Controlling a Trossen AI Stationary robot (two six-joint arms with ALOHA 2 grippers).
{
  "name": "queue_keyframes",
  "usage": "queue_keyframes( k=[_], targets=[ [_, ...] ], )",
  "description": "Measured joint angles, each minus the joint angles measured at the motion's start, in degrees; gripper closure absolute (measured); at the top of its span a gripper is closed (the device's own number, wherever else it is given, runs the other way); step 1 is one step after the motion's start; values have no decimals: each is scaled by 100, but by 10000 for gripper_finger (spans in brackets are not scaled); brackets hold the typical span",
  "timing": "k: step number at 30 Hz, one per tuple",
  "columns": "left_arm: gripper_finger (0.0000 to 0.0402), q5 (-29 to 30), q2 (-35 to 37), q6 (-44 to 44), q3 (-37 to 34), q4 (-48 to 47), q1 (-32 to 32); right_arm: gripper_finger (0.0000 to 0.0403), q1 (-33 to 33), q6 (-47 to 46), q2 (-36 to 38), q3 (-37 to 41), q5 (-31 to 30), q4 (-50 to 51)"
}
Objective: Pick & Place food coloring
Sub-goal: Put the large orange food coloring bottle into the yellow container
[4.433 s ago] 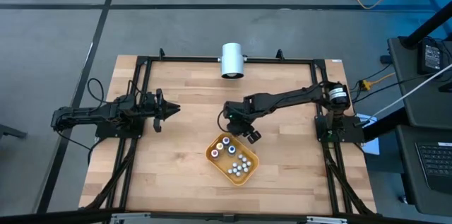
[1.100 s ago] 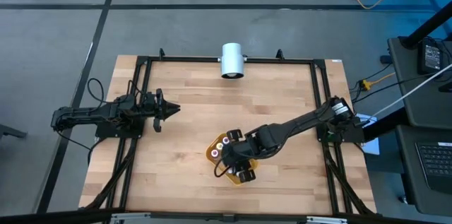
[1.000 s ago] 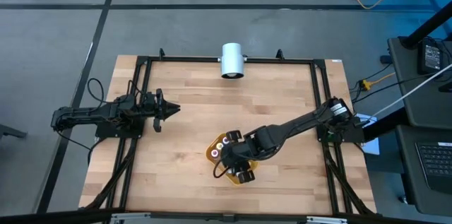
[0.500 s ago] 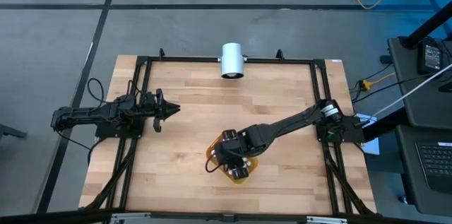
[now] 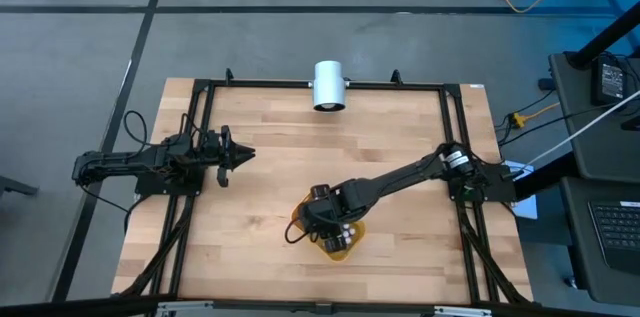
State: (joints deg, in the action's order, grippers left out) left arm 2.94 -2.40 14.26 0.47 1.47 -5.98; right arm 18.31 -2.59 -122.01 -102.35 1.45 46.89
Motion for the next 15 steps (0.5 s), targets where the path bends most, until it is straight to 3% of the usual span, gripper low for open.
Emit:
queue_keyframes(
  k=[15],
  targets=[
    [336, 0, 0, 0, 0, 0, -2, 240, -70, -31, -197, -2, 10, -98]
  ],
)
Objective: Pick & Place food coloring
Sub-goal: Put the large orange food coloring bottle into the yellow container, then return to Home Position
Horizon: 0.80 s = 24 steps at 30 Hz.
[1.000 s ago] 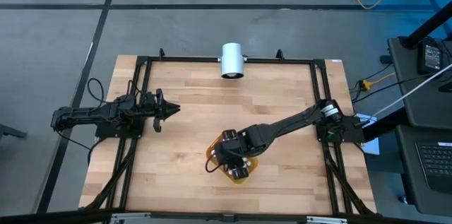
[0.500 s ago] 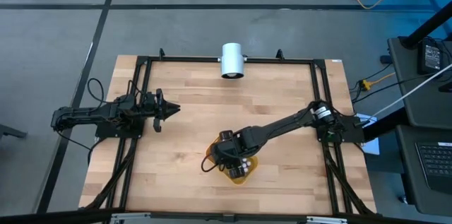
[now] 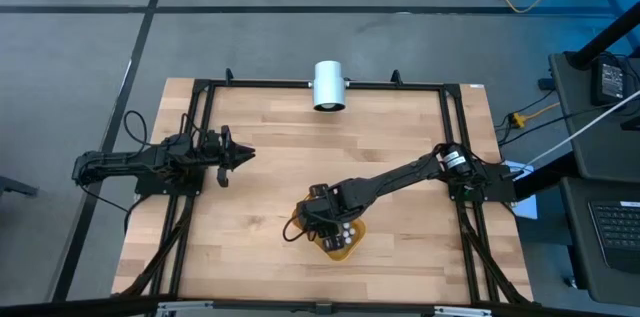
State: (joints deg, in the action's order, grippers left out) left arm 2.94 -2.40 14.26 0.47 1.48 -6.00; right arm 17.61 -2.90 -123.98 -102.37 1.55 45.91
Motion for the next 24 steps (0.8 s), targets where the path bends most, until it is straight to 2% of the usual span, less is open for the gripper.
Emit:
queue_keyframes(
  k=[6, 13, 18, 24],
  targets=[
    [334, 0, 0, 0, 2, 0, 0, 237, 2, -137, 0, -6, 1, 9],
    [335, 0, -2, 0, 0, 0, 2, 200, 7, -146, -11, -291, -26, 210],
    [334, 0, -2, 0, 1, 0, 2, 187, 7, -153, -11, -694, -40, 630],
    [338, 0, -1, 0, 0, 0, 1, 185, -10, -115, -11, -1573, -41, 1579]
  ],
)
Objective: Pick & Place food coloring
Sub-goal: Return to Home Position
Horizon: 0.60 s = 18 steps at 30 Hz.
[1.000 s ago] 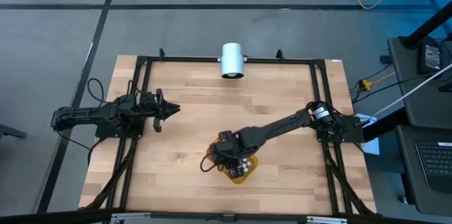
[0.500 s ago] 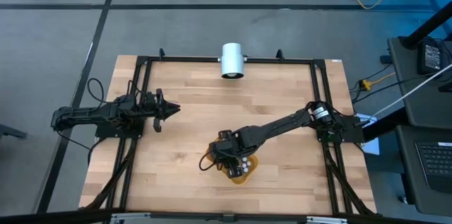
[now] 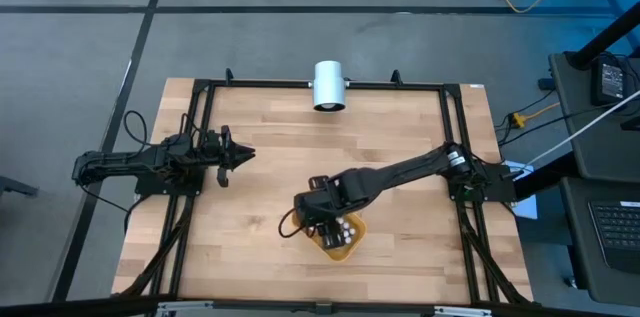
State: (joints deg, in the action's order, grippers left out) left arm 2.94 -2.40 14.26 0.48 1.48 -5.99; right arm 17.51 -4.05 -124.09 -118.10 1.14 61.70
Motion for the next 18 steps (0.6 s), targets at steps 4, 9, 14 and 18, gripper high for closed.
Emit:
queue_keyframes(
  k=[4, 9, 14, 18],
  targets=[
    [336, 0, -1, 0, 1, 0, 1, 186, -99, 177, 0, -958, -79, 775],
    [334, 1, 0, 0, 1, 1, -1, 195, -267, 584, 583, -1565, -657, 1014],
    [336, 2, 1, -2, -1, 0, -1, 205, -694, 644, 2013, -855, -1161, 842],
    [334, 0, -1, 0, 0, 0, -1, 210, -1107, 846, 3491, 499, -1184, -155]
  ],
)
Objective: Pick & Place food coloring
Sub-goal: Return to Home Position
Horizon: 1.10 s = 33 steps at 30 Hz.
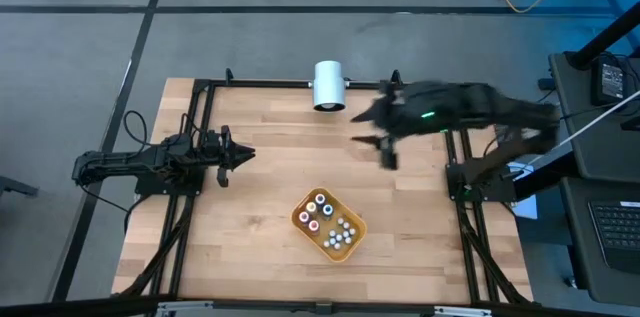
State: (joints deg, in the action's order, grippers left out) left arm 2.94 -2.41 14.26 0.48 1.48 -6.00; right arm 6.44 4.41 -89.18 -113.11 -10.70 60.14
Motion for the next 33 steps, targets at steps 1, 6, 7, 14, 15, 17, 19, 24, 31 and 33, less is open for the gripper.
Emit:
queue_keyframes(
  k=[1, 6, 7, 14, 15, 17, 19, 24, 31, 33],
  targets=[
    [333, 0, 1, 0, -1, 0, 0, 211, -90, 40, 402, 472, 109, -432],
    [336, 0, 1, 0, 1, 0, 2, 218, -456, 183, 2386, 3192, 823, -2529],
    [337, 0, 1, 0, -1, 0, 2, 220, -497, 155, 2767, 3762, 902, -2931],
    [338, 0, 2, 0, -1, 0, 0, 232, -736, -298, 5052, 6983, 1406, -5317],
    [338, 0, 0, 0, -1, 0, 1, 233, -778, -410, 5352, 7332, 1466, -5619],
    [338, 2, 2, 0, 1, 0, 2, 236, -839, -589, 5984, 7965, 1571, -6077],
    [337, 0, 0, 0, -1, 2, 0, 238, -884, -707, 6598, 8460, 1596, -6254],
    [334, 0, 0, 0, 1, 0, 0, 248, -893, -692, 8121, 9357, 1446, -6388],
    [336, 4, -6, -2, 1, 21, 2, 279, -892, -502, 8740, 10223, 1232, -6857],
    [335, 22, -5, 0, 1, -21, 2, 293, -892, -461, 8742, 10493, 1270, -7154]
  ],
)
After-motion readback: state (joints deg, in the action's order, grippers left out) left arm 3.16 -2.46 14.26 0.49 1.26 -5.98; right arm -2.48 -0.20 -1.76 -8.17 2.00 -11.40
